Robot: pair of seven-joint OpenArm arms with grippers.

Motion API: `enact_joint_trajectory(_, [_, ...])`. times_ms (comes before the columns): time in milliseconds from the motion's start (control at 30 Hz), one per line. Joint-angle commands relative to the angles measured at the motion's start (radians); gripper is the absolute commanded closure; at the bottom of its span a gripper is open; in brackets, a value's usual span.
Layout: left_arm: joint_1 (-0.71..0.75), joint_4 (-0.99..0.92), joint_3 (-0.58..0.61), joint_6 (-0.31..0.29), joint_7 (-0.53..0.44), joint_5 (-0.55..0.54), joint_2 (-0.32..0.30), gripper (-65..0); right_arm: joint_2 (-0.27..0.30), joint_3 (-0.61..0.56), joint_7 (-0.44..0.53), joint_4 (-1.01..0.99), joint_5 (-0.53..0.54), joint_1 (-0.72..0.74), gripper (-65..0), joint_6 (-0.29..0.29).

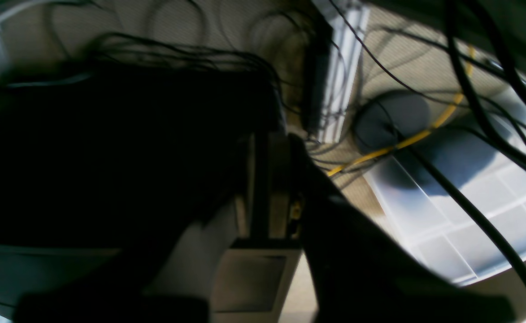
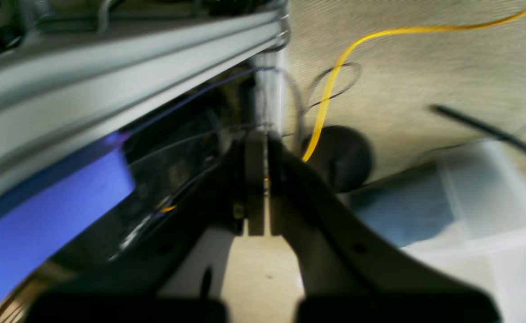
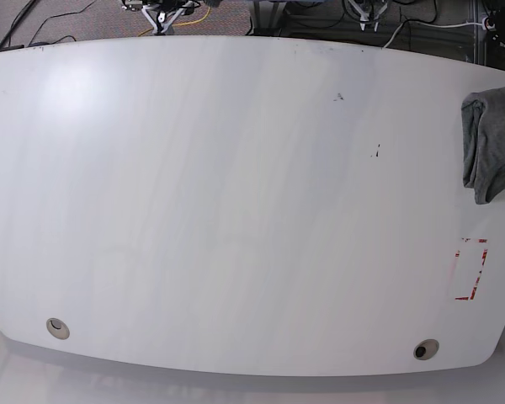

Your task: Layout the t-shirt on the table in an organized manner, then fold the t-shirt properly

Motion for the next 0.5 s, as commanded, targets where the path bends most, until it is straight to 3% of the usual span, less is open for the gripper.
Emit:
enact_joint_trajectory(0, [-0.014,-0.003,0.001,-0.002,0.017,0.002,0.004,-5.0,-0.007,0.002,0.003,0.002,-0.024,0.011,-0.6,-0.015])
enact_joint_trajectory(200, [-0.023,-0.003,0.001,-0.002,0.103,0.002,0.036,-5.0,-0.022,0.002,0.001,0.002,-0.075,0.027,-0.6,-0.044])
enact_joint_trajectory(467, [-0.037,-0.003,0.001,0.001,0.109,0.002,0.044,-5.0,-0.039,0.001,0.001,0.002,-0.078,0.028,-0.6,-0.044])
